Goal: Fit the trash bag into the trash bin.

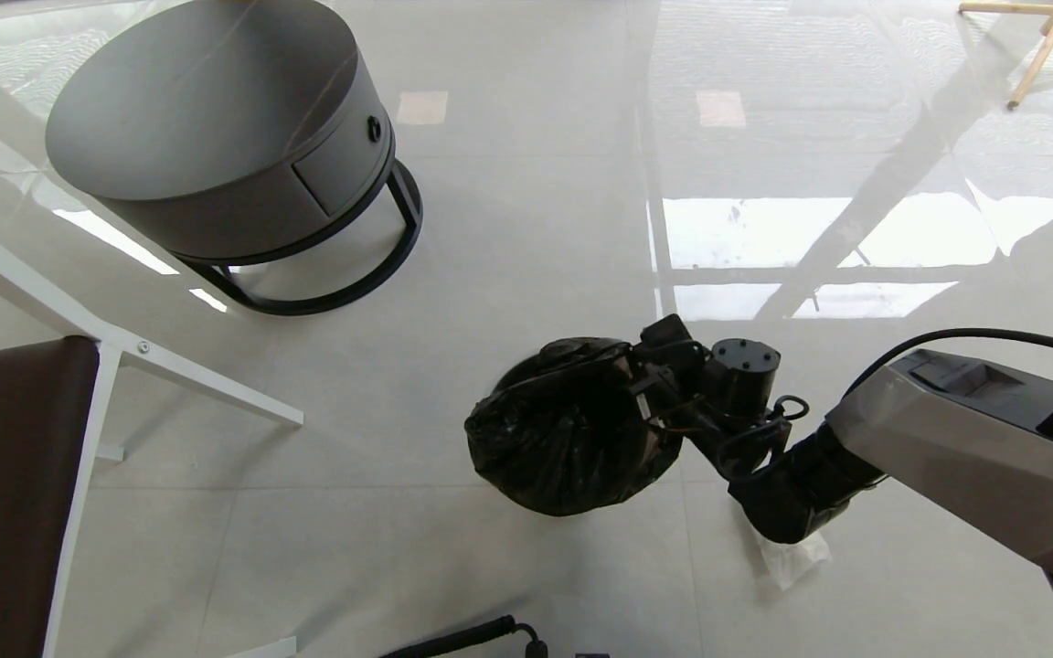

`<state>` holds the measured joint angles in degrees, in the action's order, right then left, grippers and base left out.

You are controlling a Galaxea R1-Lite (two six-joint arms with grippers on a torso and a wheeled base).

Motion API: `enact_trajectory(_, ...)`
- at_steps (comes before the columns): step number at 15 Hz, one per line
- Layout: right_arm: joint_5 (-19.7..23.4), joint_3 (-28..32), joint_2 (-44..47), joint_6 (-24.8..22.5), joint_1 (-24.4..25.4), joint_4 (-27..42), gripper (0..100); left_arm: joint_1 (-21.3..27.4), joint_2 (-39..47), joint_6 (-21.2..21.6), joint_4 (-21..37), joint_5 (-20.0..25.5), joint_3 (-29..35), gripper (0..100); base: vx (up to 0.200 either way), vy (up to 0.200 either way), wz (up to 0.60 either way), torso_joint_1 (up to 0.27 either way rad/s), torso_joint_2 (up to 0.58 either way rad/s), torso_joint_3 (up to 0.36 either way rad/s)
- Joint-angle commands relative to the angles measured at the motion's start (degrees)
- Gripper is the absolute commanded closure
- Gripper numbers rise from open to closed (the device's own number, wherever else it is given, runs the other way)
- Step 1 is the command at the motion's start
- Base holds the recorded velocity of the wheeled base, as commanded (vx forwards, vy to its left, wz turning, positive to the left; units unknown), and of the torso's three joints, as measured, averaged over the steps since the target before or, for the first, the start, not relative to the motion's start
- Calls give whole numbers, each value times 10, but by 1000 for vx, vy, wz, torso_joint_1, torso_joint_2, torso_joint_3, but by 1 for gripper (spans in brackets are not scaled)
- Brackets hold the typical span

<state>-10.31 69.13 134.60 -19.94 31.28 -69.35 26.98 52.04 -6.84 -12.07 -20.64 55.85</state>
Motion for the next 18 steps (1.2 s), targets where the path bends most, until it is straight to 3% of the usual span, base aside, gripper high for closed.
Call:
enact_trajectory(1,0,37,15,20,0,15,100,1,2,2,-15,1,-20,100,0,0,0,0,0,0)
enact_trajectory(5,0,115,44,75,1,78,100,41,-4,4,-19,1,-28,100,0,0,0,0,0,0)
enact_trajectory(13,3,227,117,77,-14,127,100,41,-10,5,-51,1,-68,100,0,0,0,0,0,0)
enact_trajectory(16,3,245,119,78,-17,145,100,41,-9,5,-51,1,-77,100,0,0,0,0,0,0)
enact_trajectory(18,-1,226,82,85,-15,156,100,41,-10,5,-52,1,-79,100,0,0,0,0,0,0)
